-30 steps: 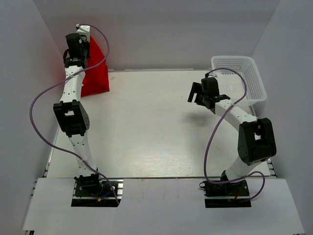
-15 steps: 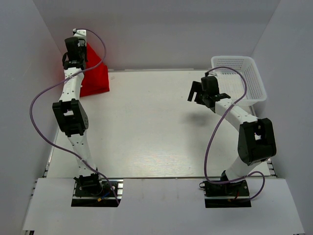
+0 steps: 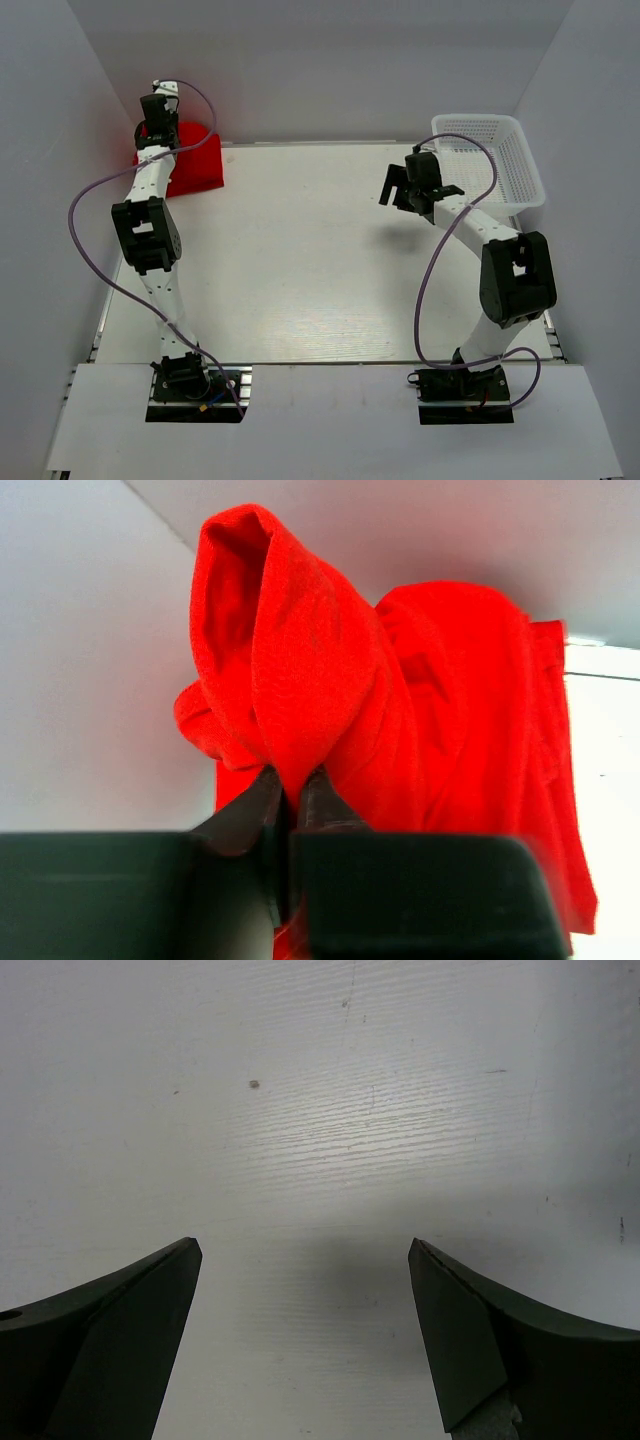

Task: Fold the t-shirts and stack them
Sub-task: Put the neatly folded tshirt into the corner of the board with the left arm

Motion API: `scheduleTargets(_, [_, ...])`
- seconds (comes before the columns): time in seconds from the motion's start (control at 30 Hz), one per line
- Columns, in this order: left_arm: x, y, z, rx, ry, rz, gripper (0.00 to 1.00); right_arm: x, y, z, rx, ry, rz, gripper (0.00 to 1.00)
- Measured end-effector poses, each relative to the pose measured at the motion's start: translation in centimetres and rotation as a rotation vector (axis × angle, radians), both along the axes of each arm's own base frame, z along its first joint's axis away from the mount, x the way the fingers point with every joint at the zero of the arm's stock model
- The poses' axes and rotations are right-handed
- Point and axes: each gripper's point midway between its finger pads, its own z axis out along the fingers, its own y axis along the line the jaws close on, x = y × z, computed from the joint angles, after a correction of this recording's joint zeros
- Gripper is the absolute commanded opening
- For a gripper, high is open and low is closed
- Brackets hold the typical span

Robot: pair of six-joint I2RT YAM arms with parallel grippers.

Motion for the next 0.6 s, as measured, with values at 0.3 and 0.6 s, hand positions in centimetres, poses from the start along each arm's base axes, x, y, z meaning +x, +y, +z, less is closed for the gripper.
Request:
scheduleTargets(0.3, [-0.7, 1.7, 0.3, 0.028, -0.005, 0.094, 1.00, 0.6, 0.2, 0.4, 0.005, -0.010, 0.003, 0.90])
scheduleTargets(0.6, [-0.3, 1.2, 1.0, 0.009, -0.028, 0.080, 1.00, 0.5, 0.5, 0.5, 0.008, -0.010, 0.014, 0.90])
